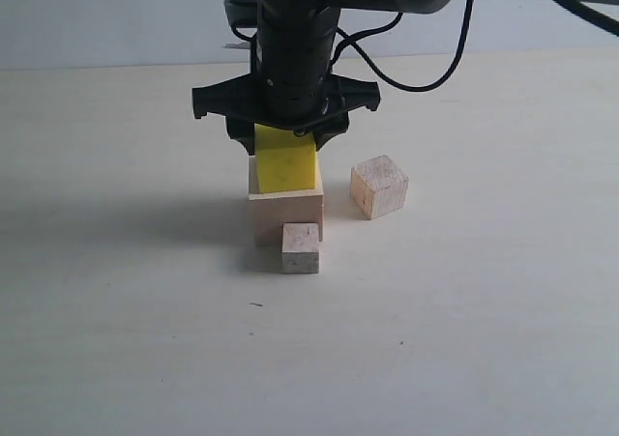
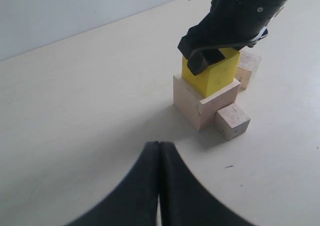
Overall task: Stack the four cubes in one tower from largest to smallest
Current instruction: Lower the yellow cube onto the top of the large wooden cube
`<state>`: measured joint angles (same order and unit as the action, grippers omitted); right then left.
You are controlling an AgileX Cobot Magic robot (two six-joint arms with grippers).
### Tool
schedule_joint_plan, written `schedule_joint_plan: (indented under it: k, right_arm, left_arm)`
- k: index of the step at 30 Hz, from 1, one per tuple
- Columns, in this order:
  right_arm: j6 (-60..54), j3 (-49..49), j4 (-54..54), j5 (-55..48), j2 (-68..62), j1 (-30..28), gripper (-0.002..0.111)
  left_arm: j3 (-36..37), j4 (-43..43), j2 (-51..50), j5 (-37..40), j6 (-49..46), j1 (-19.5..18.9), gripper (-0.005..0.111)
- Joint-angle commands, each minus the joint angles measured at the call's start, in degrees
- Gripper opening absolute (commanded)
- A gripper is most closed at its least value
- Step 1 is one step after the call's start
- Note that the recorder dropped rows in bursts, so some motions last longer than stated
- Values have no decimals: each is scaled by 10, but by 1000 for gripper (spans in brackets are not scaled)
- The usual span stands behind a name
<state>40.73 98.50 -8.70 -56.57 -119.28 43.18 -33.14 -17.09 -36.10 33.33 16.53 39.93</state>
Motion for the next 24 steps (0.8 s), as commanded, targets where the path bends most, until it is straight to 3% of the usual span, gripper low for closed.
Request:
schedule_joint_plan:
  k: [1, 10, 16, 17, 18, 20, 24]
  right_arm:
    - [-4, 2, 8, 10, -7, -2, 0]
    - [-2, 2, 8, -3, -7, -2, 2]
    - [-2, 2, 12, -1, -7, -2, 33]
    - [-2, 2, 12, -1, -7, -2, 41]
    - [-2, 2, 13, -3, -7, -2, 56]
    - [-2, 2, 20, -3, -7, -2, 72]
    - [-2, 2, 32, -3, -7, -2, 77]
  left_arm:
    - [3, -4, 5, -6, 4, 0, 0]
    - [3, -4, 5, -6, 4, 0, 0]
    - [3, -4, 5, -6, 4, 0, 0]
    - [3, -4, 5, -6, 4, 0, 0]
    - [3, -4, 5, -6, 4, 0, 0]
    - [3, -4, 5, -6, 4, 0, 0]
    - [3, -4, 5, -6, 4, 0, 0]
